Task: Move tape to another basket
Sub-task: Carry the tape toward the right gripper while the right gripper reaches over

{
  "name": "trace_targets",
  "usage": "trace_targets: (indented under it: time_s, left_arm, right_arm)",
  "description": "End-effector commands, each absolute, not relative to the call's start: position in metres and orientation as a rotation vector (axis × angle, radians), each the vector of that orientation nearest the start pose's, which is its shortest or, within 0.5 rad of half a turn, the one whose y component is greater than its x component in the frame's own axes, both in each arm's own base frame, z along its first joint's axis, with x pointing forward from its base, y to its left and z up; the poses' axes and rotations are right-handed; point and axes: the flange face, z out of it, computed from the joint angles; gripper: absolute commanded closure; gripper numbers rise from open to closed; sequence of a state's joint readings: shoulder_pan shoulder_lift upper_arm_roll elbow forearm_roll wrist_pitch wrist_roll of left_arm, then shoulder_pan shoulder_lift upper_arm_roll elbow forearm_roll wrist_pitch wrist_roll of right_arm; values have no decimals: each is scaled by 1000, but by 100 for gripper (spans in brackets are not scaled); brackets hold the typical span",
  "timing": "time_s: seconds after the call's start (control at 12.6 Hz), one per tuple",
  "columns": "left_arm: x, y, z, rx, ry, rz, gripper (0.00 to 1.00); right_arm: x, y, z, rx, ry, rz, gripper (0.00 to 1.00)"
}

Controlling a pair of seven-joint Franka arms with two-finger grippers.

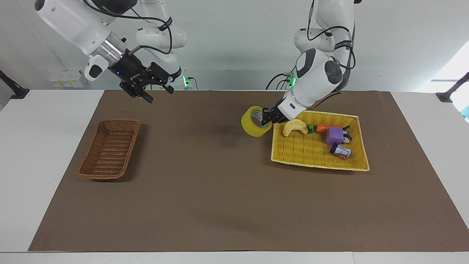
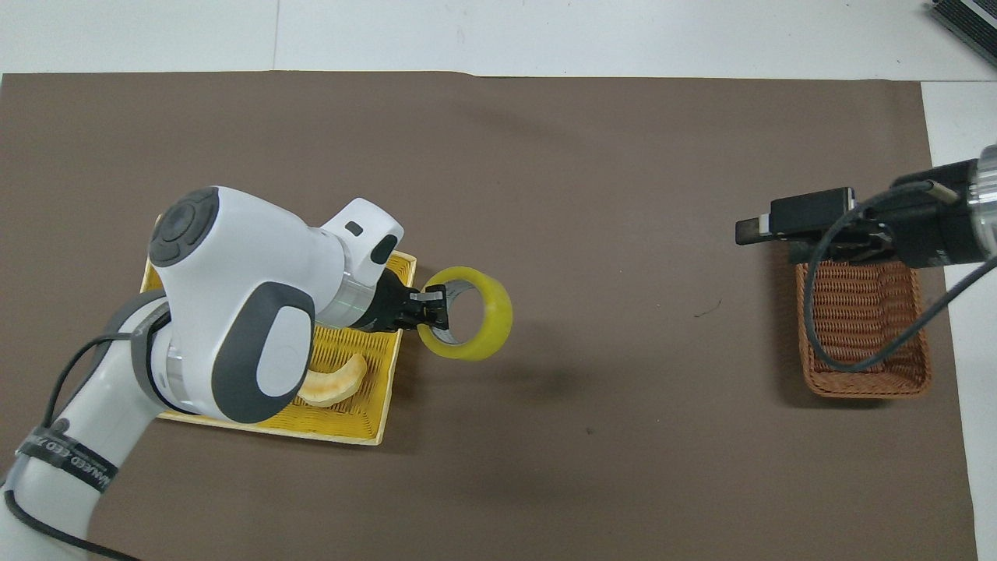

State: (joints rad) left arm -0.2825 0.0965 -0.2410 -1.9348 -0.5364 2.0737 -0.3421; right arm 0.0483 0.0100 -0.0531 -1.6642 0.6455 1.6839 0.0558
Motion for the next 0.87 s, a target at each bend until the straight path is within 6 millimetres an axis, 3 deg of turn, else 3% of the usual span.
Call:
trace_targets:
  time_s: [0.0, 0.16, 0.24, 0.47, 0.55, 0.79]
  left_arm:
    - [479, -365, 483, -3637, -214, 292, 100]
    - [465, -398, 503, -3656, -291, 287, 100]
    - [459, -416, 508, -3671, -346, 269, 100]
    - [431, -458, 521, -3734, -333, 191, 100]
    - [424, -466, 523, -3743, -340, 182, 100]
    - [414, -478, 527, -3763, -306, 153, 100]
  right_arm:
    - [575, 83, 569, -2402, 207, 27, 0]
    - [572, 105, 536, -2354, 133, 36, 0]
    - [568, 106, 517, -2334, 73, 31, 0]
    - [562, 92, 514, -2268, 22, 75, 0]
    - [559, 76, 517, -2236, 9, 81, 0]
    - [541, 67, 516, -2183, -89, 130, 0]
